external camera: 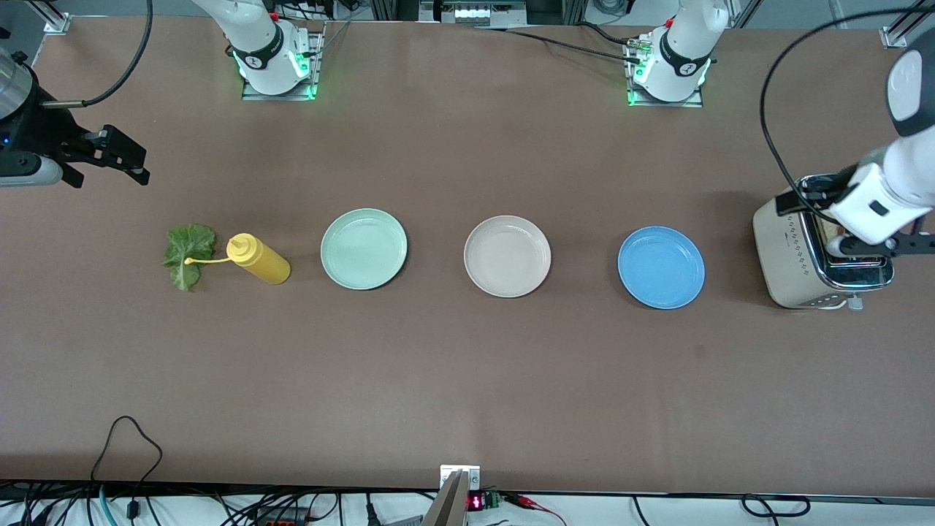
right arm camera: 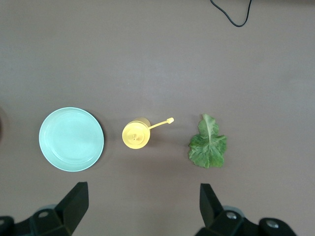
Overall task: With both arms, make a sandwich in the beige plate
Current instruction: 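Lower the left gripper and grasp a bread slice in the toaster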
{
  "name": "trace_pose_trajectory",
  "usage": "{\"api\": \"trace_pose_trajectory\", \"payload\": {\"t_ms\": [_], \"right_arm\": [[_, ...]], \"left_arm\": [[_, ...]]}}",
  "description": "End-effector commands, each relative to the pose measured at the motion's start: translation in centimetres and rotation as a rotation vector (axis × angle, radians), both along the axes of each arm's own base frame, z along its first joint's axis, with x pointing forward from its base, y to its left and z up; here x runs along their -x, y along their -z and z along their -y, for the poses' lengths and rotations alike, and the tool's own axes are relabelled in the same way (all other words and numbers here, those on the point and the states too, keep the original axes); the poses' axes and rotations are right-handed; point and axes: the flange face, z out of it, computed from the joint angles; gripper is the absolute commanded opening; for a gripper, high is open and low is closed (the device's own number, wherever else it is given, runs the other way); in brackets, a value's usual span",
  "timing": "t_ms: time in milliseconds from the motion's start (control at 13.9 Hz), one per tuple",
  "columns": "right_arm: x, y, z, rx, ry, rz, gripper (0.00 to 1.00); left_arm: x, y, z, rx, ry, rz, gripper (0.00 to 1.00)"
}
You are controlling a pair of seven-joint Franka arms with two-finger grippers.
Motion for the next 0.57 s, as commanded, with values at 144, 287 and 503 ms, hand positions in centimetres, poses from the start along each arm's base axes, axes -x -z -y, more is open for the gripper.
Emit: {"api": "trace_pose_trajectory", "payload": {"t_ms": [144,287,503], "right_arm": [[0.1,-0.3,-0.2,0.015,0.012,-0.001,1.0],[0.1,-0.3,-0.2,0.015,0.012,-0.001,1.0],[0.2,-0.3,-0.2,0.015,0.011,-0.002,1.0]], "left_arm": [[-1.3,3.2,-2.5,-0.158,0.079,-0.043,1.0],[-0.3,4.9,-3.8,-0.177,0.085,-0.048,1.0],[1.4,6.7,-6.5,-0.147,0.128,-0.021,1.0]]}}
